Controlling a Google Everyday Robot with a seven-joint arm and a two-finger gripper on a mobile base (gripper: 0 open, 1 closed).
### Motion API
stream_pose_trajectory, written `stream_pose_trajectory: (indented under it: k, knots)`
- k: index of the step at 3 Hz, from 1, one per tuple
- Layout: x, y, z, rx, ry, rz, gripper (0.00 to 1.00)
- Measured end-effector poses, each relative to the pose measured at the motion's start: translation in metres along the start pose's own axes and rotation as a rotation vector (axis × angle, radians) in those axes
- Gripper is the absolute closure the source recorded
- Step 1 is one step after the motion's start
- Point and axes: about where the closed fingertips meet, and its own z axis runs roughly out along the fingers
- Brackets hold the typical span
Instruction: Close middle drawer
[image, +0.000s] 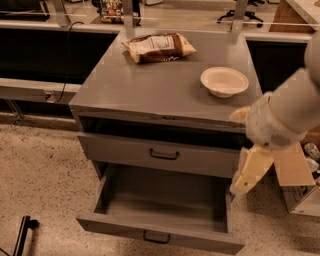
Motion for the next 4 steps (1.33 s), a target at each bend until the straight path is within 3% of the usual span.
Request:
stream_pose_trajectory:
  k: [1,2,3,4]
  knots:
    - [0.007,0.041,0.080,-0.074,-0.125,-0.020,0.00]
    - [0.018,0.057,0.112,-0.076,-0.129,-0.029,0.00]
    - [0.016,0.061,0.133,-0.145,-0.126,-0.024,0.00]
    - [0.022,0.086,0.188,-0.216,-0.169,-0.005,0.19]
